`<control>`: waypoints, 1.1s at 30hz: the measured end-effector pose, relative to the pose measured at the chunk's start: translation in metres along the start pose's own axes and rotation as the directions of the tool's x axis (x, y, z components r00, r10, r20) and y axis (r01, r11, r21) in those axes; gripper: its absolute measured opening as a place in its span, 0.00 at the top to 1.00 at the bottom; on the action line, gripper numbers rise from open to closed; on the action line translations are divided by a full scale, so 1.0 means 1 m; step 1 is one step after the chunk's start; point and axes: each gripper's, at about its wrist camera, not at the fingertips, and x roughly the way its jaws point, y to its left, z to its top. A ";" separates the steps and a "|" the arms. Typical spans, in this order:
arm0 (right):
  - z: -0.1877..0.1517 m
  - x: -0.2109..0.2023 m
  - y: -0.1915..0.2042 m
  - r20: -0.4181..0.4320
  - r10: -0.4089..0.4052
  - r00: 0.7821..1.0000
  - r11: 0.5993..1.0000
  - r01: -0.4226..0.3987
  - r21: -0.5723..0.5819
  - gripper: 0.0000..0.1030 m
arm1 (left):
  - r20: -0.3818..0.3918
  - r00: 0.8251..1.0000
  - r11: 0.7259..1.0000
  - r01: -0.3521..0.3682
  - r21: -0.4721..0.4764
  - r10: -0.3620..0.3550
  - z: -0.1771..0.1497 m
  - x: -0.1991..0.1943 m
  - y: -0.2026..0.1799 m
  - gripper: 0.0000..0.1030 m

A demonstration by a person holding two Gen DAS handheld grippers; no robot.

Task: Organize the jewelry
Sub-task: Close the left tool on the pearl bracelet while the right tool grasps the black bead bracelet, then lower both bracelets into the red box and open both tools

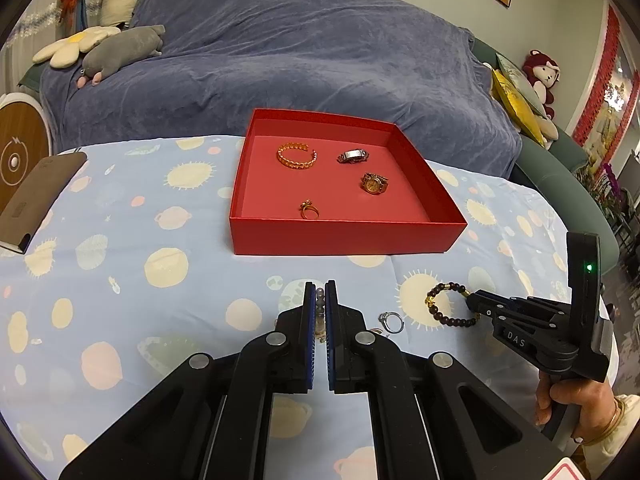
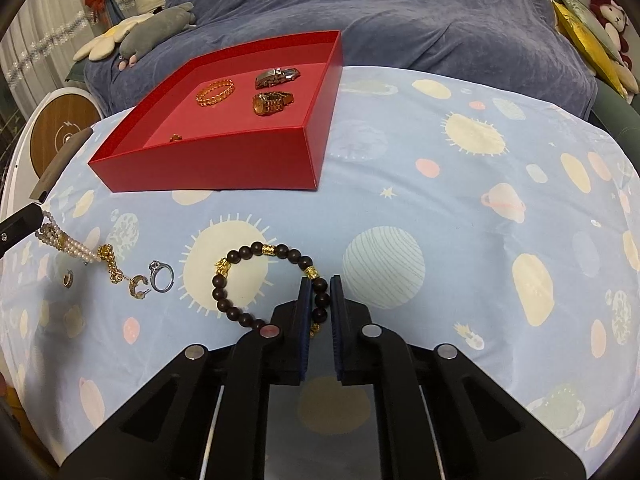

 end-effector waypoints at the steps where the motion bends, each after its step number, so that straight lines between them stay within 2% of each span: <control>1: 0.000 -0.001 0.000 0.003 0.003 1.000 1.000 -0.003 0.001 0.93 | 0.001 1.000 1.000 0.000 0.000 0.000 0.000 0.000 0.000 0.97; 13: 0.021 -0.058 0.023 0.129 0.103 0.986 0.995 -0.100 -0.029 0.93 | 0.049 0.999 1.000 0.023 0.012 -0.024 0.016 -0.018 -0.008 0.97; 20: 0.060 -0.094 0.033 0.219 0.140 0.966 0.990 -0.130 -0.059 0.93 | 0.103 0.995 0.999 -0.001 0.044 -0.004 0.052 -0.025 -0.012 0.97; 26: 0.106 -0.094 0.039 0.265 0.176 0.948 0.984 -0.166 -0.061 0.93 | 0.122 0.993 0.999 0.002 0.046 -0.007 0.098 -0.009 -0.009 0.97; 33: 0.136 -0.055 0.044 0.252 0.182 0.950 0.983 -0.181 -0.029 0.93 | 0.109 0.994 0.999 -0.021 0.032 0.017 0.133 0.042 -0.004 0.97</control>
